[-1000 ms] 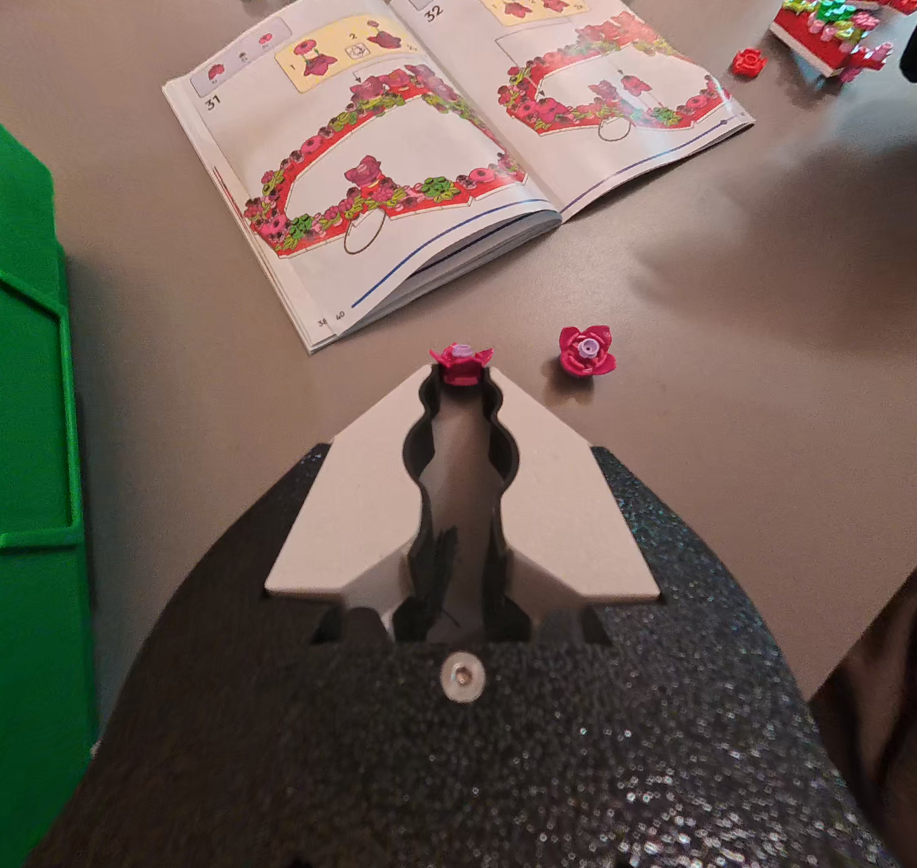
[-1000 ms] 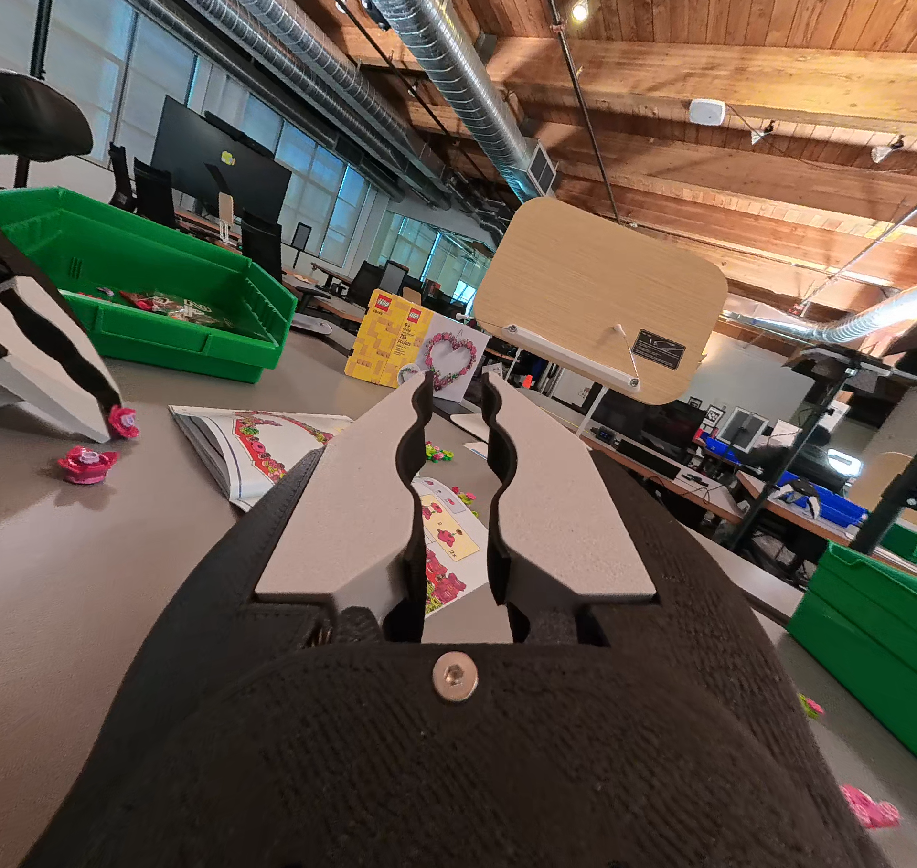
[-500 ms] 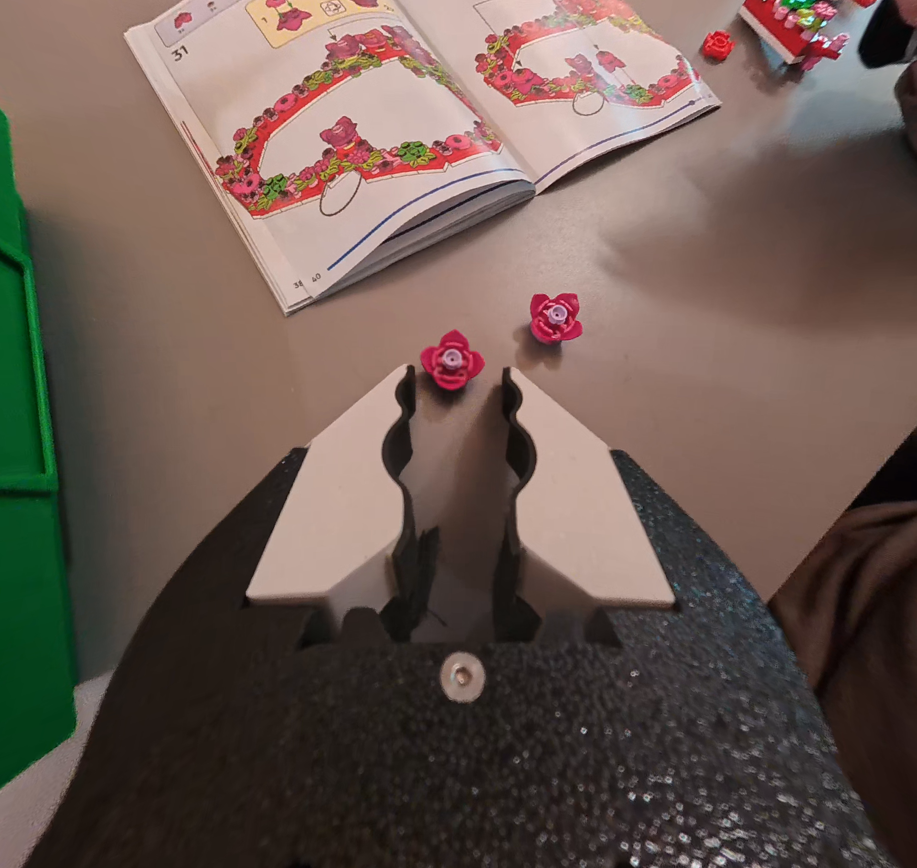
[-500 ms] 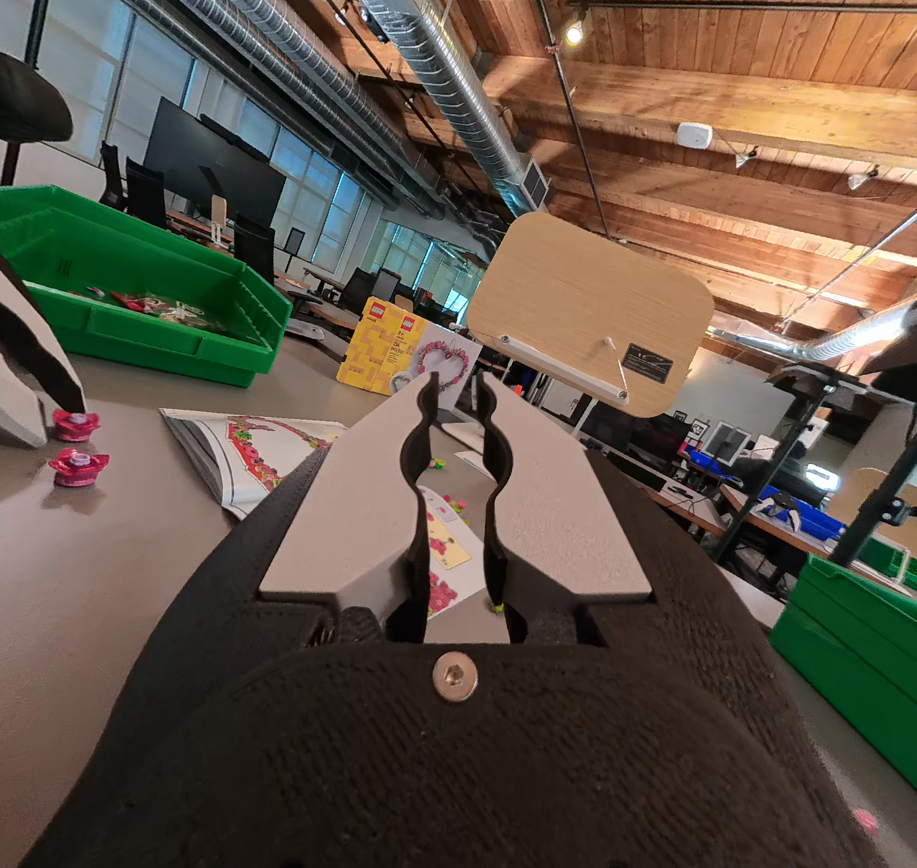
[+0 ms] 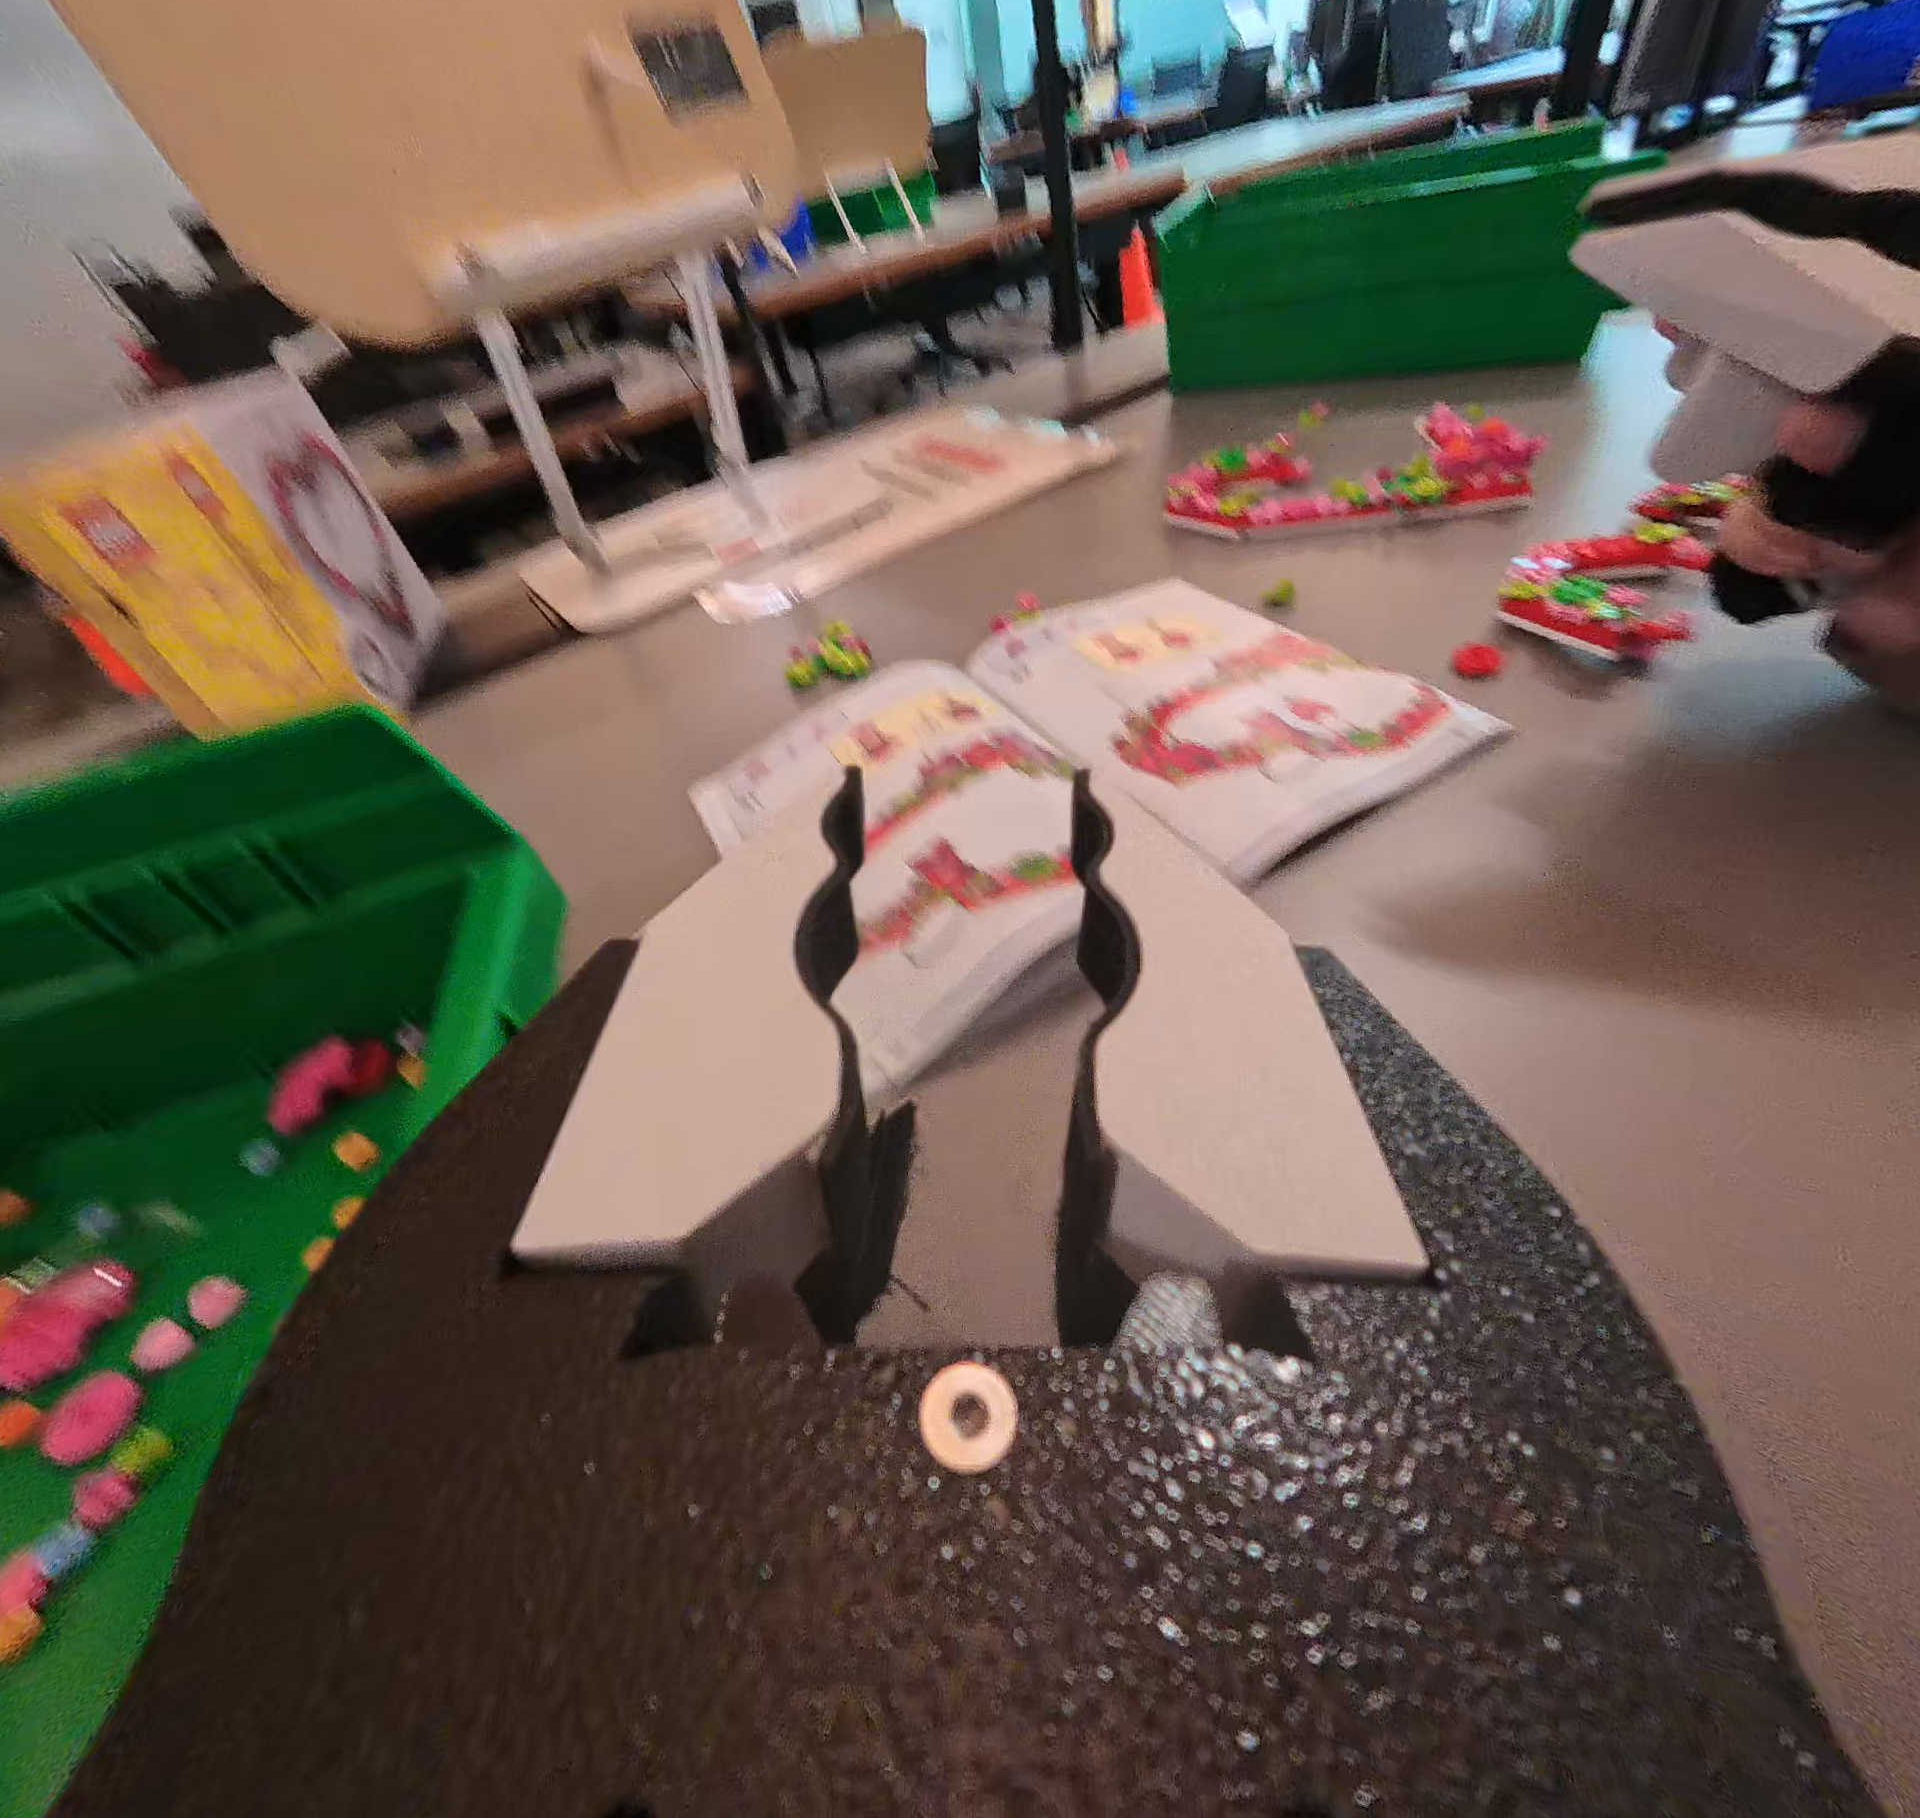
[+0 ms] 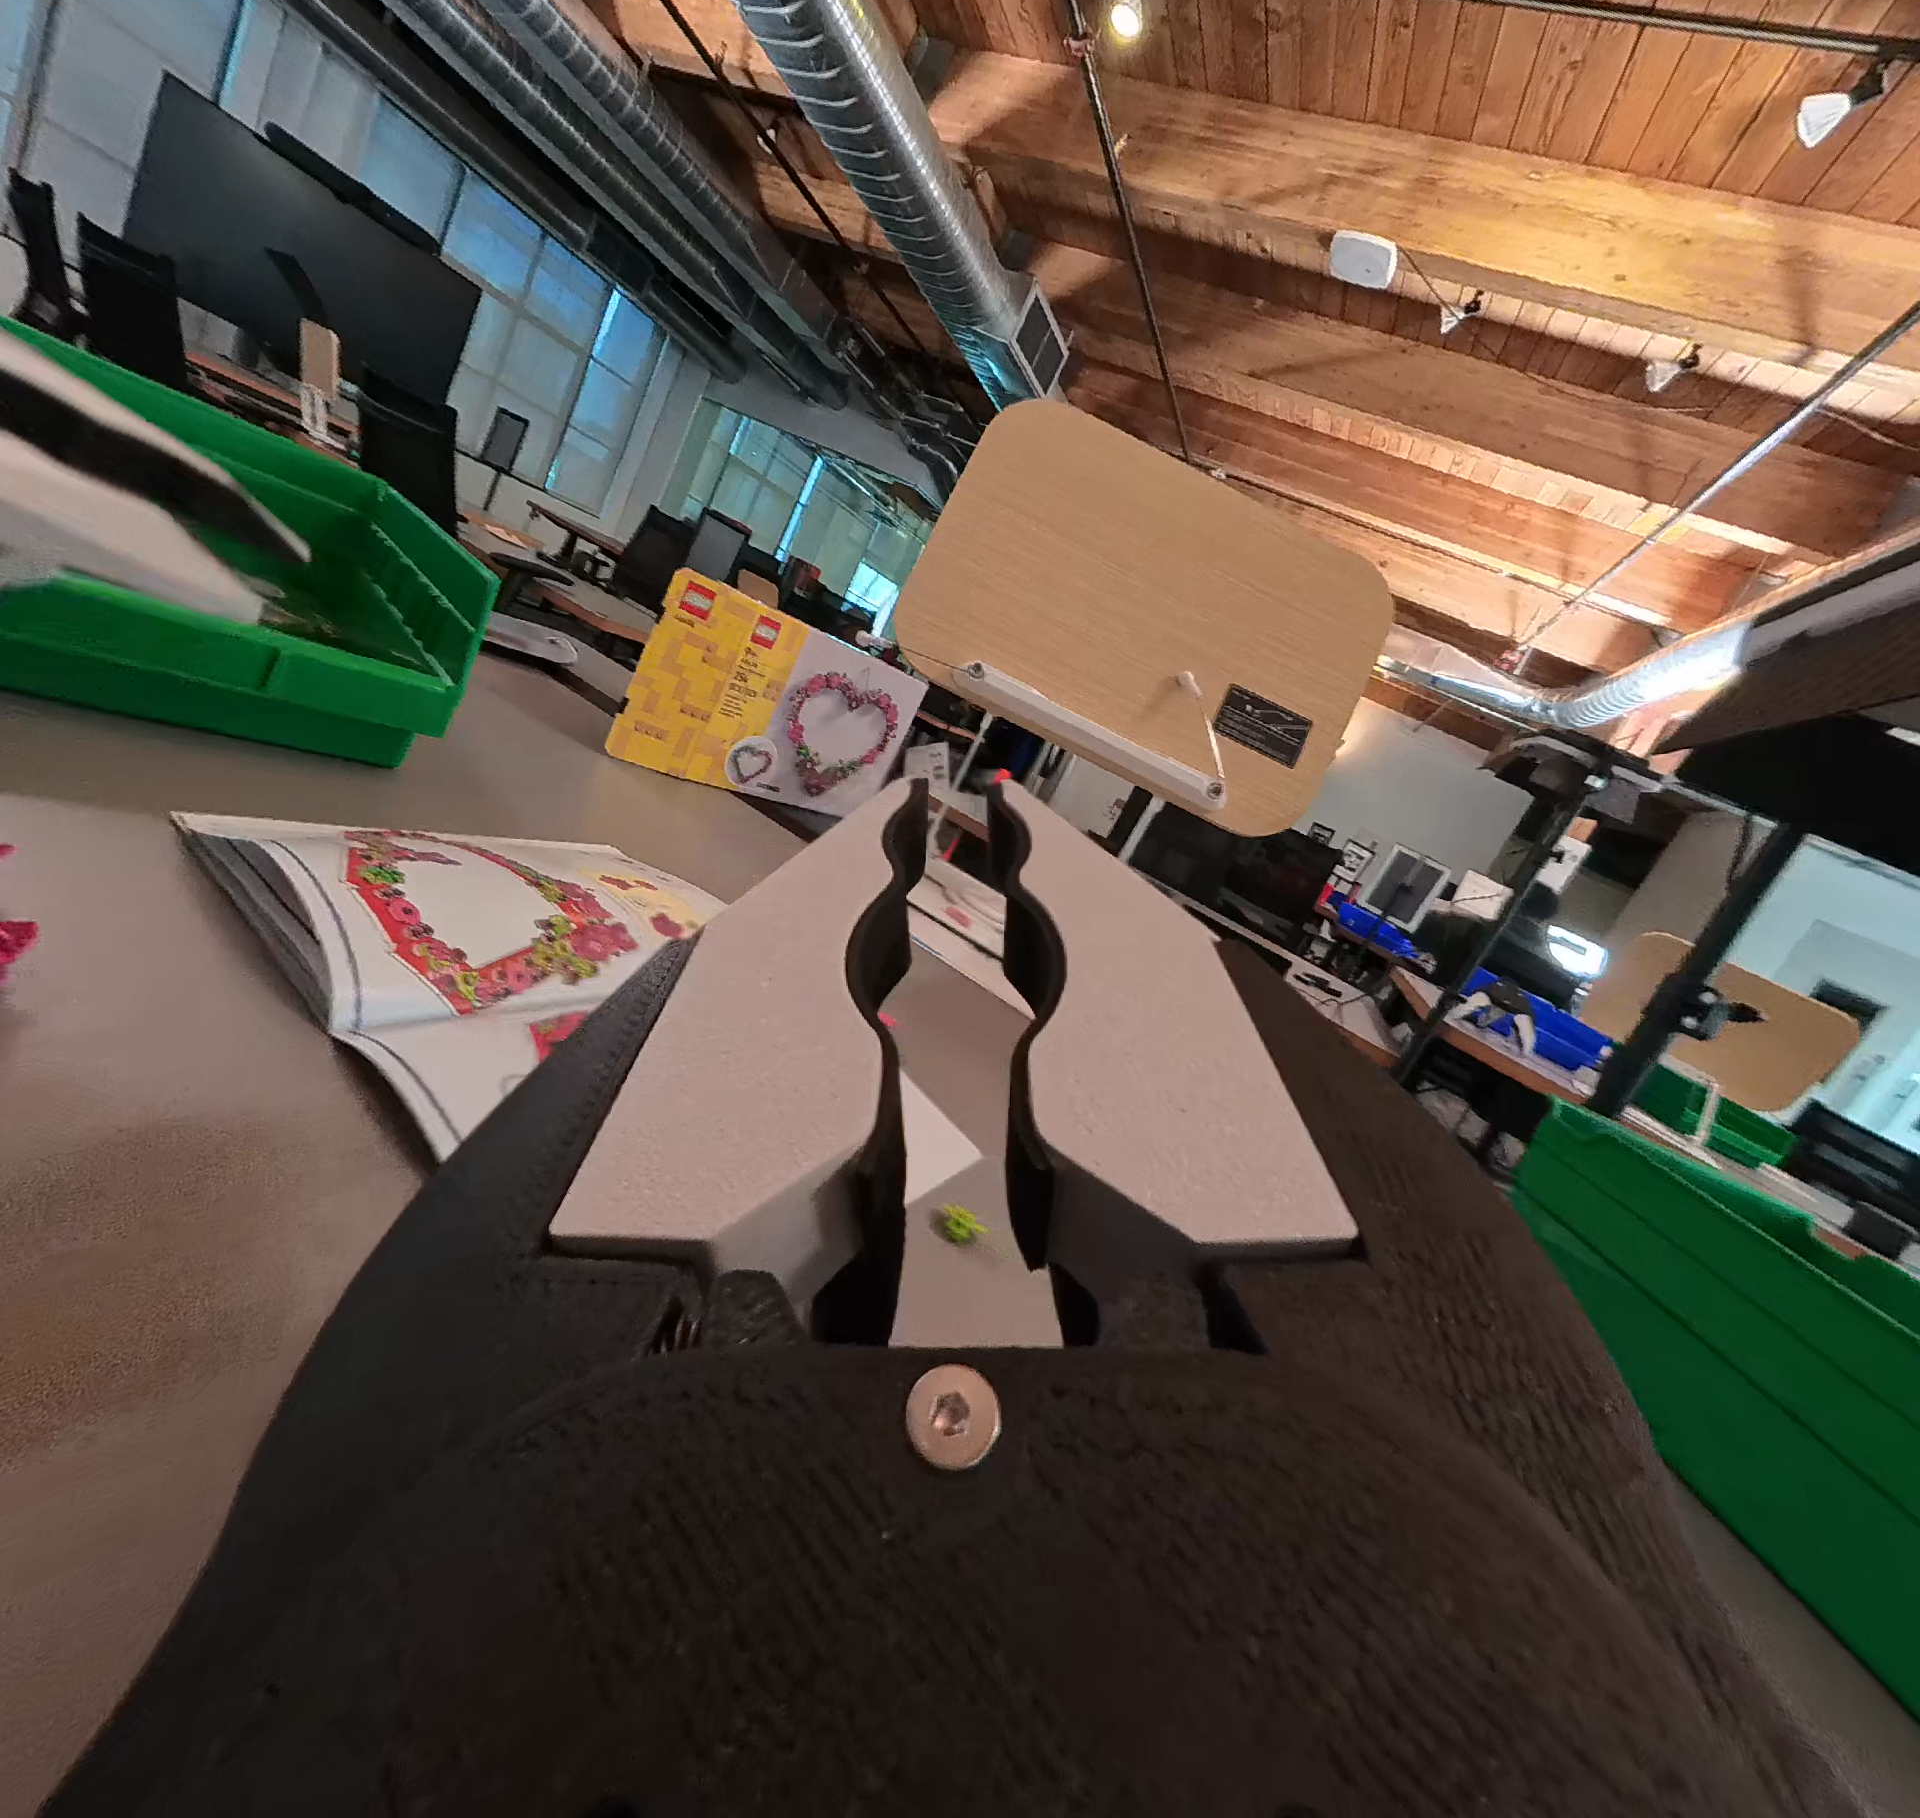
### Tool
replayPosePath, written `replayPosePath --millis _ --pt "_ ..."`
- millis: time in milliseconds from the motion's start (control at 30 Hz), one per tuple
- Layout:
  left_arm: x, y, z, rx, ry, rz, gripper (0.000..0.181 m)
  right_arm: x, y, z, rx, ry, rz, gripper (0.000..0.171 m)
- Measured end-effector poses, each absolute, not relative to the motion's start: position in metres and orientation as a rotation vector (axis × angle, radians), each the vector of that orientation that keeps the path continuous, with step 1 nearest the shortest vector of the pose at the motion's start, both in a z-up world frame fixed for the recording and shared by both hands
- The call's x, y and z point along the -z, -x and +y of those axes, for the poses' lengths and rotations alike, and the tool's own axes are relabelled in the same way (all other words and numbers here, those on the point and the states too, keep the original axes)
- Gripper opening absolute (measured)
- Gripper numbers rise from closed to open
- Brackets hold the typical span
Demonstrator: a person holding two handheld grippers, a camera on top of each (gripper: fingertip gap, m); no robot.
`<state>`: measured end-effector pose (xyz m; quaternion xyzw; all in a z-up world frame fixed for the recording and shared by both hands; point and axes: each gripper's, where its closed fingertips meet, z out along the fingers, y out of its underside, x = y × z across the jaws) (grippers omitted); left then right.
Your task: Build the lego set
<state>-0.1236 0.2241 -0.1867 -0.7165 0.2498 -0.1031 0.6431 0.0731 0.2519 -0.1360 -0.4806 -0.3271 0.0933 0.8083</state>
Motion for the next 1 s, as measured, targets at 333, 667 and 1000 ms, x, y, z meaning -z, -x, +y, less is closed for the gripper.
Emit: replayPosePath --millis 333,667,1000 --pt "0.155 0.131 0.245 0.053 1.287 0.527 0.033 0.119 -0.112 0.289 0.044 1.073 -0.441 0.010" --pt "0.143 0.146 0.242 0.068 1.252 0.396 0.061 0.127 -0.051 0.291 -0.130 0.989 -0.647 0.016" --pt "0.140 0.143 0.236 0.043 1.209 0.432 0.053 0.112 -0.025 0.250 -0.193 0.820 -0.769 0.019"
